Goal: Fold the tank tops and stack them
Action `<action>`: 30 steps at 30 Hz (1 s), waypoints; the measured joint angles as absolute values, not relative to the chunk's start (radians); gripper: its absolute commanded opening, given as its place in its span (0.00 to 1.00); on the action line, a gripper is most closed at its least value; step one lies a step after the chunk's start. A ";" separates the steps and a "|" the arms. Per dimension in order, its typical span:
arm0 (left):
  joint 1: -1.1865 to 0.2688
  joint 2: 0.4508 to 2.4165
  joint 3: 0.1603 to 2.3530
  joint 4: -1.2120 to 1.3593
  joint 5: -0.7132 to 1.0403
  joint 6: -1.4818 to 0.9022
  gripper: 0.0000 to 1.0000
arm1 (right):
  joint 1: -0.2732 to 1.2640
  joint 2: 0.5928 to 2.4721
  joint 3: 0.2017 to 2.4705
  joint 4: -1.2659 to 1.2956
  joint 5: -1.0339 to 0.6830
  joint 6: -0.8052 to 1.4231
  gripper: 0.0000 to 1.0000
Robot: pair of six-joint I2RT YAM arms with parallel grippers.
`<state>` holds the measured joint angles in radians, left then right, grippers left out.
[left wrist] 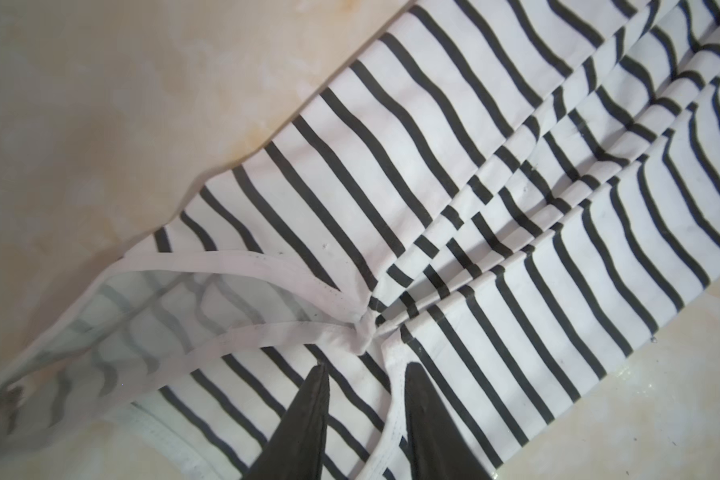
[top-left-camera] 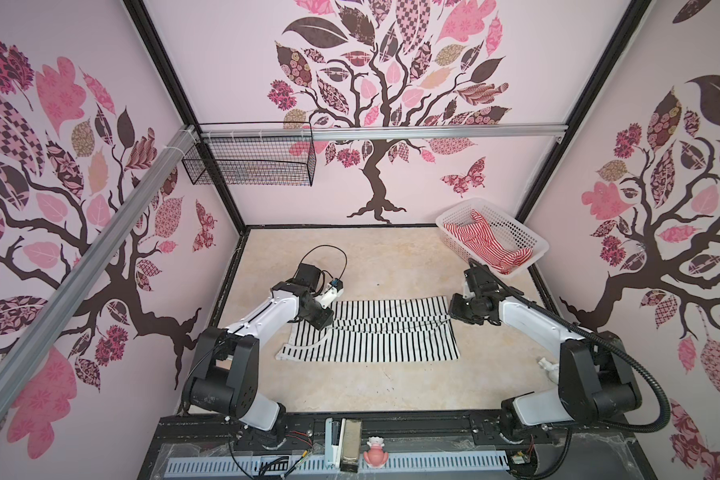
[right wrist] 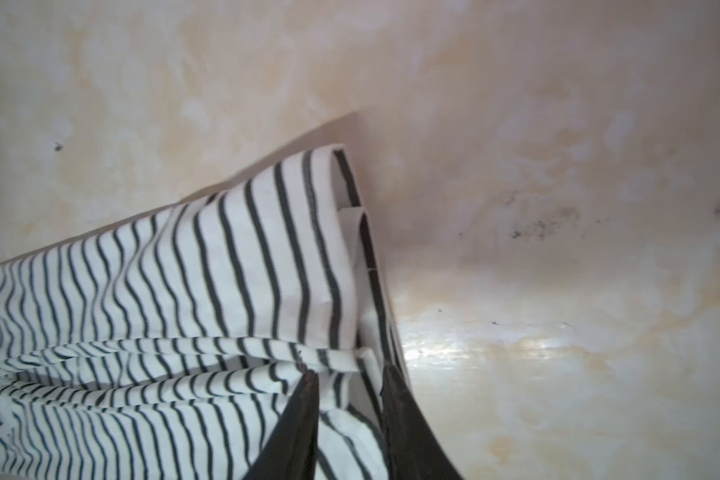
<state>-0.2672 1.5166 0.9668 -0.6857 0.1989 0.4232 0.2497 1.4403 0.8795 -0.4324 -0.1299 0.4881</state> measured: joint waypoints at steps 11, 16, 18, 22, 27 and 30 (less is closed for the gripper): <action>-0.356 1.792 1.176 -0.640 0.168 0.390 0.33 | 0.279 1.669 1.014 -0.331 -0.157 0.561 0.29; -0.357 1.842 1.166 -0.643 0.142 0.395 0.32 | 0.283 1.697 0.979 -0.316 -0.160 0.573 0.29; -0.356 1.820 1.133 -0.637 0.141 0.404 0.31 | 0.285 1.695 0.942 -0.302 -0.159 0.574 0.28; -0.355 1.741 1.029 -0.636 0.138 0.427 0.31 | 0.286 1.659 0.878 -0.281 -0.149 0.576 0.28; -0.279 1.618 0.949 -0.645 0.136 0.419 0.35 | 0.286 1.624 0.833 -0.266 -0.143 0.576 0.29; -0.159 1.567 0.955 -0.630 0.128 0.411 0.38 | 0.286 1.623 0.830 -0.262 -0.143 0.577 0.29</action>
<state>-0.1589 1.5669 0.9550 -0.6296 0.1284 0.4110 0.2859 1.6230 0.8299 -0.2623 -0.1432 0.5766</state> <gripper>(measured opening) 0.363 0.287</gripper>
